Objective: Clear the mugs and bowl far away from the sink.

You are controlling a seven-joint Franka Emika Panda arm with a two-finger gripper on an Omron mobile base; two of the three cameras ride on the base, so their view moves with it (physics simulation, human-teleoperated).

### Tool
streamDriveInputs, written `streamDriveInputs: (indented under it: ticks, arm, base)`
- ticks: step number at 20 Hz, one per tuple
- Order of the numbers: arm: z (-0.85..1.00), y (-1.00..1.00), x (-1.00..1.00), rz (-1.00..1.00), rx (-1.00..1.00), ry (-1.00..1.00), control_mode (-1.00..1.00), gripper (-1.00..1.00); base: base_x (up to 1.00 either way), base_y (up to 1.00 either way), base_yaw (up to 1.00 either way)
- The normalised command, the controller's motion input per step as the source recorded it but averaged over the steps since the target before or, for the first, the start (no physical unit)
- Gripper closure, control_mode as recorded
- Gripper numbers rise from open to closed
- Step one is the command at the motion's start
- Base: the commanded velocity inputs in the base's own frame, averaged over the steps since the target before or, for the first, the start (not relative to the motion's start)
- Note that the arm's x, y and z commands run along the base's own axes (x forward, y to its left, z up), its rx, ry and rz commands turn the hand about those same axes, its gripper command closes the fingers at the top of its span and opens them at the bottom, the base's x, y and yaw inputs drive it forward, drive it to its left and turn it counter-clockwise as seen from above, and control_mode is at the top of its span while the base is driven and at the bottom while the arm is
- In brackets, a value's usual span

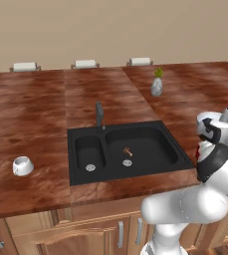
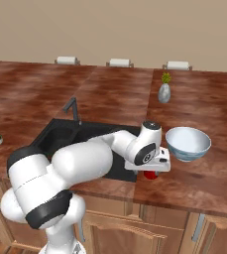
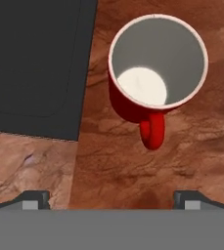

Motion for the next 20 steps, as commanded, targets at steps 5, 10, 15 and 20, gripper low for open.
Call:
streamDriveInputs:
  ticks: [5, 10, 15, 20]
  arm:
    - [-0.01, -0.10, 0.18, 0.00, 0.00, 0.00, -1.00, -1.00]
    - [-0.04, -0.15, 0.11, 0.00, 0.00, 0.00, -1.00, -1.00]
    - [-0.22, -0.06, 0.04, 0.00, 0.00, 0.00, -1.00, -1.00]
    - [-0.20, -0.06, 0.03, 0.01, 0.00, 0.00, -1.00, -1.00]
  base:
    - [0.00, 0.00, 0.00]
    - [0.00, 0.00, 0.00]
    - [0.00, 0.00, 0.00]
    - [0.00, 0.00, 0.00]
